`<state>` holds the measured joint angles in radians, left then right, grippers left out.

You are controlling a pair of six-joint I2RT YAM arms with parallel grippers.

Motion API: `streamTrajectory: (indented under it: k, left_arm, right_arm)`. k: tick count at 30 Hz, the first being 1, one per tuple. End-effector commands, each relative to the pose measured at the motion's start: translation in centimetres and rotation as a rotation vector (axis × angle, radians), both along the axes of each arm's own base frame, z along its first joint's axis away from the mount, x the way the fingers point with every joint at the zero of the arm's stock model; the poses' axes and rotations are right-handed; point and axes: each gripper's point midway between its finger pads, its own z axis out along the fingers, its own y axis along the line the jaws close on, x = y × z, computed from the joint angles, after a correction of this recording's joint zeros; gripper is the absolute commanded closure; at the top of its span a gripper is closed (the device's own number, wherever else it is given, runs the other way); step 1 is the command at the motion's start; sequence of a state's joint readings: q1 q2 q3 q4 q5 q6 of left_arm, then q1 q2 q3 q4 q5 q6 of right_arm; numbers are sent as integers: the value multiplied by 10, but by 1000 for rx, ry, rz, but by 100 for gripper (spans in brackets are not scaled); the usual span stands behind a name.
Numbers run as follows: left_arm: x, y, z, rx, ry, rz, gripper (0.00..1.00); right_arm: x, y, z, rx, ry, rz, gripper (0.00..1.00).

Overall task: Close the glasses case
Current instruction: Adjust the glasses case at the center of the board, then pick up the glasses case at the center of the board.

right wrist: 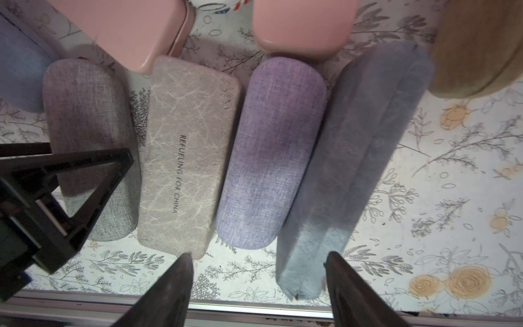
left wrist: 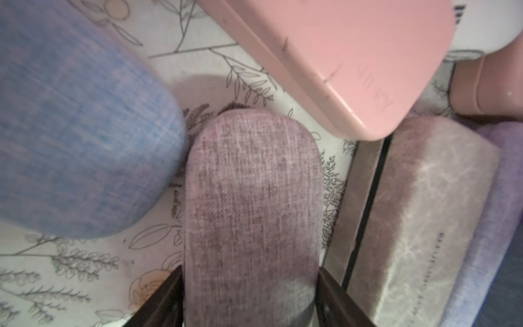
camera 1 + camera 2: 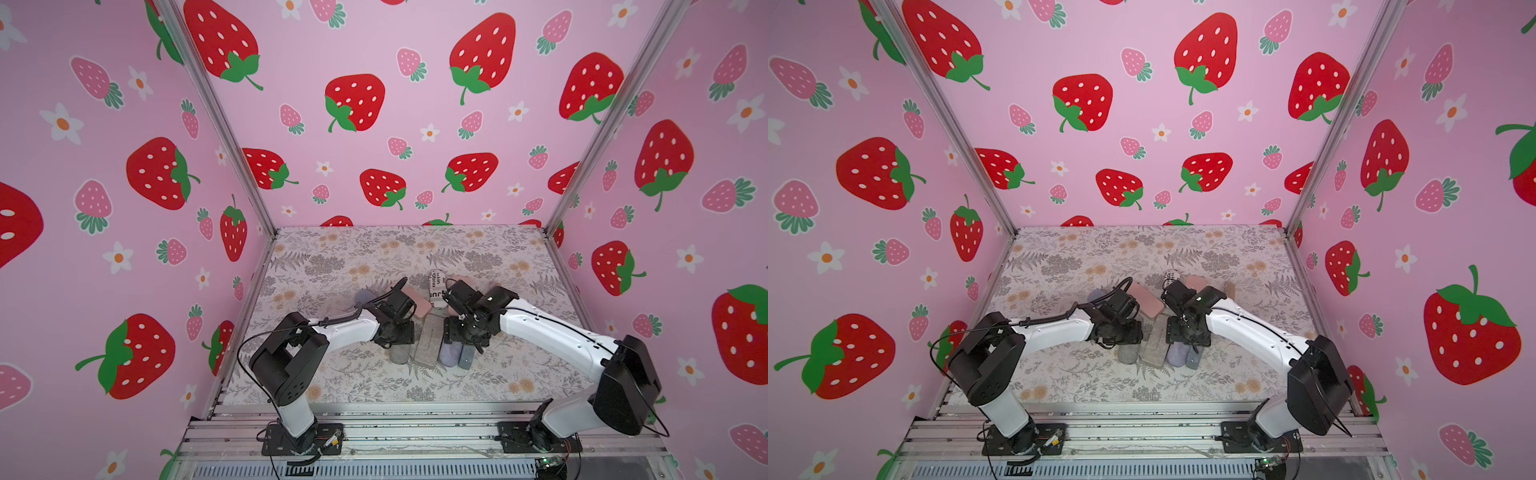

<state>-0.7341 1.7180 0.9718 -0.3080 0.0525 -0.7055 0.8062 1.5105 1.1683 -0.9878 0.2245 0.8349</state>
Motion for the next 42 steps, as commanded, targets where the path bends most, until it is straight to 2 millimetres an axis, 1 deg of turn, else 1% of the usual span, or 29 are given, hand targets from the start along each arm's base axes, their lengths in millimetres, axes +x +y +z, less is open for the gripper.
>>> streamTrajectory:
  k: [1,5,9,11,16,22,26,28,32,35,39,42]
  left_arm:
    - [-20,15,-13,44,52,32,30]
    - [-25,21,-11,42,41,56,28]
    - [-26,30,-6,50,18,80,19]
    - [-27,32,-4,49,8,87,16]
    - [-26,32,5,24,-17,99,11]
    - [-26,33,26,-22,-61,110,9]
    - [-30,41,42,-49,-99,131,9]
    - [-31,49,50,-50,-124,152,9]
    - [-34,70,66,-51,-190,207,6]
    - [-35,87,73,-68,-218,255,4]
    - [-35,110,73,-75,-219,311,3]
    - [-36,121,68,-81,-201,337,3]
  right_arm:
    - [4,22,-4,25,12,3,25]
    - [10,36,-13,29,19,-4,25]
    - [14,49,-24,60,33,-10,23]
    - [16,52,-27,61,39,-15,21]
    - [18,56,-31,69,43,-18,19]
    - [19,60,-30,73,48,-15,18]
    - [20,63,-34,69,60,-16,18]
    - [21,66,-38,74,67,-17,18]
    - [22,73,-45,88,77,-12,18]
    - [22,75,-50,85,85,-9,18]
    - [23,77,-55,84,99,-10,18]
    - [22,78,-60,76,111,-11,18]
